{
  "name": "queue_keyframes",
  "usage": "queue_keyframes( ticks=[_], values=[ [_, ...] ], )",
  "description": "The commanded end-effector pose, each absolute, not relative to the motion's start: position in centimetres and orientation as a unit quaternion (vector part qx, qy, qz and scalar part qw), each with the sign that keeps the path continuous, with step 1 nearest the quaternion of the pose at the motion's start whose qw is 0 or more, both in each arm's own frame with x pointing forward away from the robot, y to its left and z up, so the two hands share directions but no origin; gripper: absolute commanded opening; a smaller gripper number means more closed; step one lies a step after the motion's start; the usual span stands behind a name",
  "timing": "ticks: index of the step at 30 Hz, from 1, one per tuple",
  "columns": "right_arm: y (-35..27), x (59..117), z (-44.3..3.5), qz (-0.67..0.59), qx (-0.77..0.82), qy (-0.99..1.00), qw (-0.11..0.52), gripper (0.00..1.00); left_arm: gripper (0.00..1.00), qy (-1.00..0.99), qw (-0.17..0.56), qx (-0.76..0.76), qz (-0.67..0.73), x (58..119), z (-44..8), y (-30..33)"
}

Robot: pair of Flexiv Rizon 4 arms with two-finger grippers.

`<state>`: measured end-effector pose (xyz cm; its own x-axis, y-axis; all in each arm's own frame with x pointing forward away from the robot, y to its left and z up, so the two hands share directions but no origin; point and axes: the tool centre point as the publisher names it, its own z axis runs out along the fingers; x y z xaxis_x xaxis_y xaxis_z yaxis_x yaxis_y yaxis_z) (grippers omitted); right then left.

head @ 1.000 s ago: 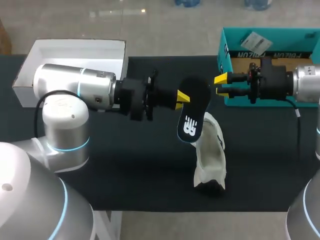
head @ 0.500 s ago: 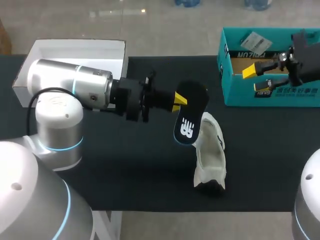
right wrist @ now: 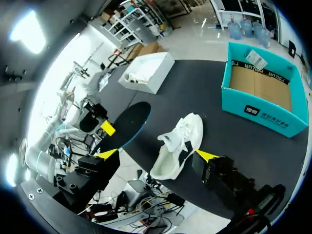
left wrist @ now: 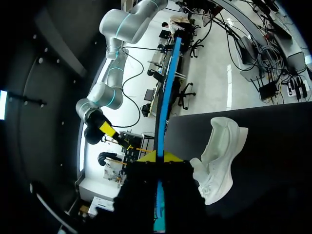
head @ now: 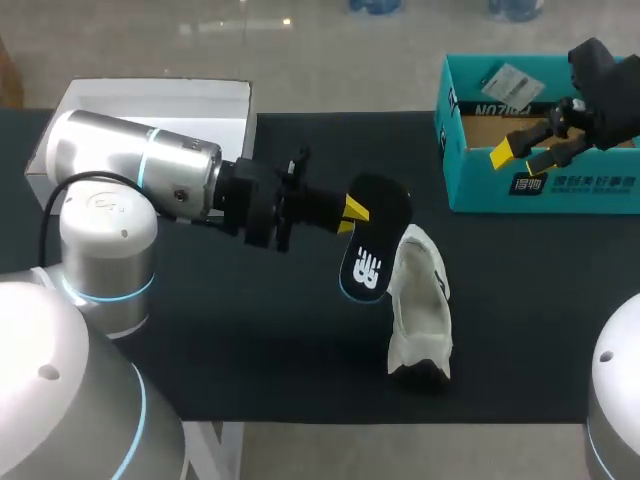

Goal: Take the shoe out of the shoebox, open the shoe tongue, remove and reinsert the insole, then place the shoe into the shoebox

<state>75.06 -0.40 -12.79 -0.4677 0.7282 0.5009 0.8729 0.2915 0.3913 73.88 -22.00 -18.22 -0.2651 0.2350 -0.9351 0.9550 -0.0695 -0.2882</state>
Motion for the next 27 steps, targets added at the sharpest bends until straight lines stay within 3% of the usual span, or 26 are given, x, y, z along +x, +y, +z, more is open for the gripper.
queue_keyframes(
  ticks=[1, 14, 27],
  values=[
    [-2.1, 72.6, -12.6, -0.294, -0.497, -0.814, 0.069, 1.0, 0.0, 0.595, 0.334, 0.504, -0.529, 73.7, -18.1, -21.8],
    [-6.0, 67.3, -13.8, -0.31, -0.45, -0.834, 0.082, 1.0, 0.0, 0.598, 0.324, 0.504, -0.533, 73.6, -18.1, -21.7],
    [-7.7, 67.6, -11.4, -0.294, -0.466, -0.831, 0.074, 1.0, 0.0, 0.597, 0.31, 0.505, -0.541, 72.8, -18.7, -21.7]
  ],
)
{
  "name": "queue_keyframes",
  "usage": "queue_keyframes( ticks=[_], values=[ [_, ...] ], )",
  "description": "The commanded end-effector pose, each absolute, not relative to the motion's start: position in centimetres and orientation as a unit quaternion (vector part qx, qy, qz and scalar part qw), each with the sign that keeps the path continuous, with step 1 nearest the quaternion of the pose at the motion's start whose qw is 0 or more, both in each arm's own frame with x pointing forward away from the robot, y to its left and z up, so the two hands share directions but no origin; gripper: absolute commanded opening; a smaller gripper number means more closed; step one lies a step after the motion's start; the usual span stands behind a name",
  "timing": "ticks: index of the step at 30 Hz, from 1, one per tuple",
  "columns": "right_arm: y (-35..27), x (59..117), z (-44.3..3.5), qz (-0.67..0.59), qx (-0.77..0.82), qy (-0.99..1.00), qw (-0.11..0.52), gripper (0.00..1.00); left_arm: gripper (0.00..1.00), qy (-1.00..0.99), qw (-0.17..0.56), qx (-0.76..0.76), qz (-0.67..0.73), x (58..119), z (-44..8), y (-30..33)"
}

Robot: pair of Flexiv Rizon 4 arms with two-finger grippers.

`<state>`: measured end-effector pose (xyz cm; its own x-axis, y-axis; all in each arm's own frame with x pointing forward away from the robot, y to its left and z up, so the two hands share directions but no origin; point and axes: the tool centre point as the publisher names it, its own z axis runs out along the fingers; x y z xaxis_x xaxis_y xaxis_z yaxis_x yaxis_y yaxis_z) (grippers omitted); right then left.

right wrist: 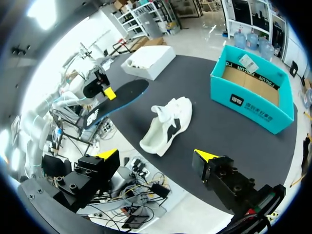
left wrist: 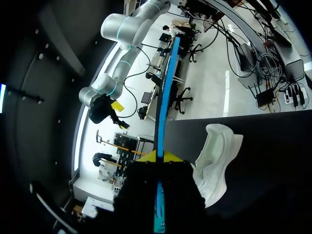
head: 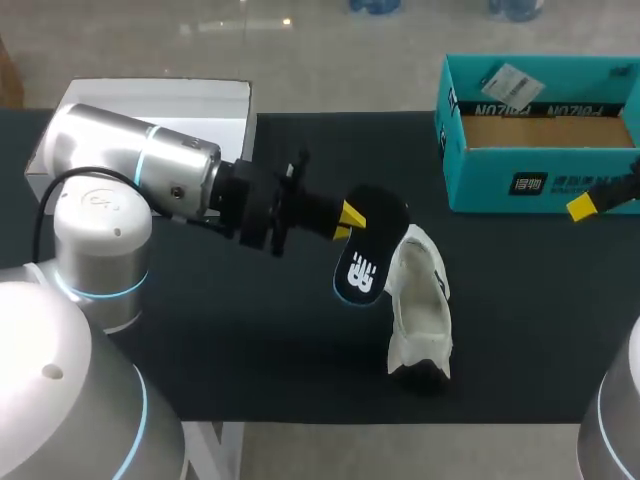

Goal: Take the shoe out of the shoebox, open the shoe tongue, remove and reinsert the insole, then place the shoe into the shoebox

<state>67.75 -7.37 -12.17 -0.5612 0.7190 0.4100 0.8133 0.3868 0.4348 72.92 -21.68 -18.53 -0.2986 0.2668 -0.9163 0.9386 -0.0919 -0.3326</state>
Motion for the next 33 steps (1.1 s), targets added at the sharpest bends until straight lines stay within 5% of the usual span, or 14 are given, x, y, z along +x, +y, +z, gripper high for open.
queue_keyframes(
  ticks=[1, 33],
  values=[
    [-7.9, 67.8, -11.2, -0.292, -0.469, -0.83, 0.073, 1.0, 0.0, 0.597, 0.309, 0.505, -0.542, 72.7, -18.7, -21.7],
    [-8.5, 68.1, -9.7, -0.186, -0.519, -0.831, 0.077, 1.0, 0.0, 0.604, 0.287, 0.505, -0.546, 71.4, -19.1, -20.8]
  ],
)
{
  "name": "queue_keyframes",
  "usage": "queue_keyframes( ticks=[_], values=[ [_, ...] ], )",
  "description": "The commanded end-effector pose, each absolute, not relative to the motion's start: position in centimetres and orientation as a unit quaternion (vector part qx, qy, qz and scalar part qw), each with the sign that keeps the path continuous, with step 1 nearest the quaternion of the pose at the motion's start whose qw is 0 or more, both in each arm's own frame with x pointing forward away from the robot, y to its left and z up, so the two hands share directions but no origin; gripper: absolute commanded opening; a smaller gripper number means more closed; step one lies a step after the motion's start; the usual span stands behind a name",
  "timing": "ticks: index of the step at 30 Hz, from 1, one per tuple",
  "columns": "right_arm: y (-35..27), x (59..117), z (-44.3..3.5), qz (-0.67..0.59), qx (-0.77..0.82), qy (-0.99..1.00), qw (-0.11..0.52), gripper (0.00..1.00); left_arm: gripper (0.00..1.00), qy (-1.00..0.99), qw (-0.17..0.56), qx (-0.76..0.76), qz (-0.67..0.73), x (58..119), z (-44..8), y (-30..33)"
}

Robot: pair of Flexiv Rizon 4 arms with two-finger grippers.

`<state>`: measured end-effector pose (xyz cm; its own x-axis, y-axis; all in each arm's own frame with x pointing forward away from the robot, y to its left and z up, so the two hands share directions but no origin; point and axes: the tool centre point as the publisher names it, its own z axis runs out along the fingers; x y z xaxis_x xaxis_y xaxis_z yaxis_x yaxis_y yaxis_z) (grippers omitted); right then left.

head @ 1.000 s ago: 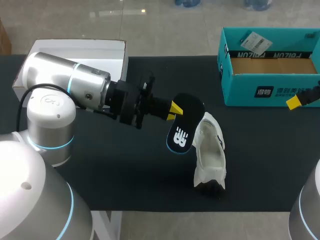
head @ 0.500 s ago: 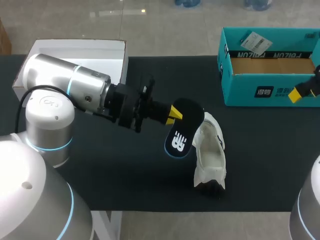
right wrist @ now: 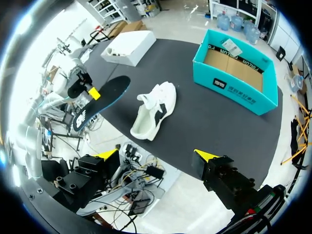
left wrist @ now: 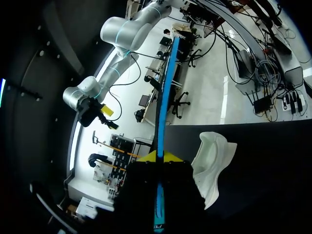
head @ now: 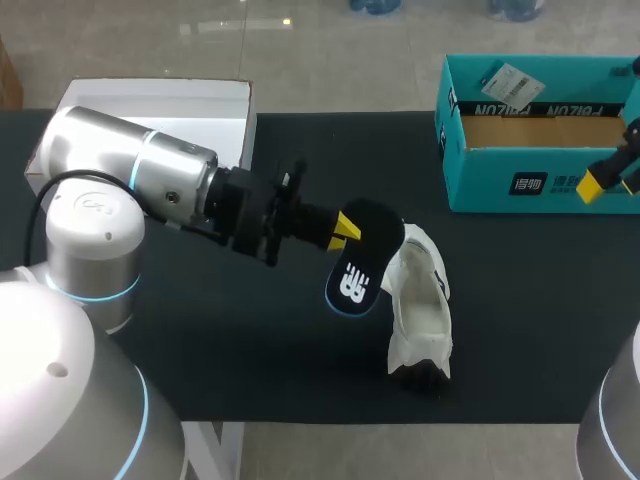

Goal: Take the shoe out of the shoebox, open the shoe tongue, remove and reinsert the insole, then place the shoe into the shoebox

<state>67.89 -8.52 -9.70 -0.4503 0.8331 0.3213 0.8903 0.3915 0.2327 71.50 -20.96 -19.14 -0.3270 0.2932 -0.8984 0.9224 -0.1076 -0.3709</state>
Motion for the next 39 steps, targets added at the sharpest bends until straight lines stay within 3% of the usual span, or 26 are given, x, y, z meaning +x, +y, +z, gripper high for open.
queue_keyframes(
  ticks=[1, 33, 39],
  values=[
    [-8.5, 68.1, -9.7, -0.186, -0.519, -0.831, 0.077, 1.0, 0.0, 0.604, 0.287, 0.505, -0.546, 71.4, -19.1, -20.8],
    [-8.5, 68.1, -9.7, -0.186, -0.519, -0.831, 0.077, 1.0, 0.0, 0.604, 0.287, 0.505, -0.546, 71.4, -19.1, -20.8],
    [-8.5, 68.1, -9.7, -0.186, -0.519, -0.831, 0.077, 1.0, 0.0, 0.61, 0.242, 0.516, -0.551, 69.8, -19.5, -21.1]
  ],
)
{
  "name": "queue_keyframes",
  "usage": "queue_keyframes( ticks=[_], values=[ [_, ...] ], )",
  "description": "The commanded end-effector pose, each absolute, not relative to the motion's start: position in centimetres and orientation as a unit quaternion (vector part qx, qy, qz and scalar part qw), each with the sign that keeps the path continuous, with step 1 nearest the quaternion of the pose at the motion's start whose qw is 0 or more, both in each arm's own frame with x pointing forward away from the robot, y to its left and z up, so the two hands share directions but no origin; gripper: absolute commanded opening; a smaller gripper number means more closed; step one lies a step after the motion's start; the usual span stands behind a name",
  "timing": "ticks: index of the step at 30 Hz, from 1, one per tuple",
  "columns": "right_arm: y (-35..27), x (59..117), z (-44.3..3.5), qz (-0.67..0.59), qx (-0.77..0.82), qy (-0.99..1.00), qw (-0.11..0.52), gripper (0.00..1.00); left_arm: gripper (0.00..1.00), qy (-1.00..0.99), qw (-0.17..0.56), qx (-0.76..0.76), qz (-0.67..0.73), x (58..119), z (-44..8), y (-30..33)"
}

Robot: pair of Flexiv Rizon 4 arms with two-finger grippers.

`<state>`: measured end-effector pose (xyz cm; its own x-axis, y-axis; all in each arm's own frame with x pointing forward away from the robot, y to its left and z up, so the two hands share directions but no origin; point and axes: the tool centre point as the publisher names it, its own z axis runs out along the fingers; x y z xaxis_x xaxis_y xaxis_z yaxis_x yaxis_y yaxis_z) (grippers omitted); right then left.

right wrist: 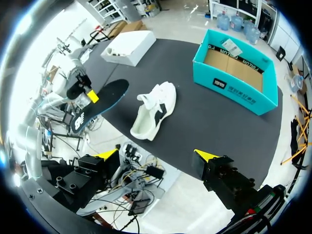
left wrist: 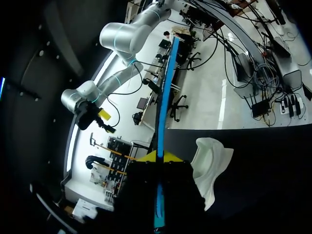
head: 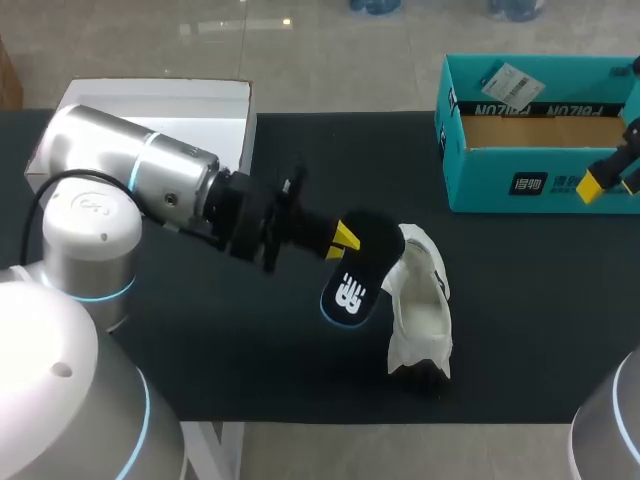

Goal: Take the shoe out of the shoebox, open the shoe tongue, remove and reinsert the insole, then place the shoe into the shoebox

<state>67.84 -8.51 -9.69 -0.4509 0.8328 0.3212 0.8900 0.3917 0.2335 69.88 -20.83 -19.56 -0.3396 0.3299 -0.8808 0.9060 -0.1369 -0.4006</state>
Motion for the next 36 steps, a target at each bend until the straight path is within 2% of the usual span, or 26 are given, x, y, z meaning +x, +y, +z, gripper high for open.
queue_keyframes(
  ticks=[1, 15, 36],
  values=[
    [-8.5, 68.1, -9.7, -0.186, -0.519, -0.831, 0.077, 1.0, 0.0, 0.61, 0.229, 0.517, -0.555, 69.3, -19.8, -21.2],
    [-8.5, 68.1, -9.7, -0.186, -0.519, -0.831, 0.077, 1.0, 0.0, 0.589, 0.118, 0.539, -0.59, 63.7, -23.5, -24.7],
    [-8.5, 68.1, -9.7, -0.186, -0.519, -0.831, 0.077, 1.0, 0.0, 0.622, 0.064, 0.508, -0.593, 64.5, -28.9, -27.5]
  ],
)
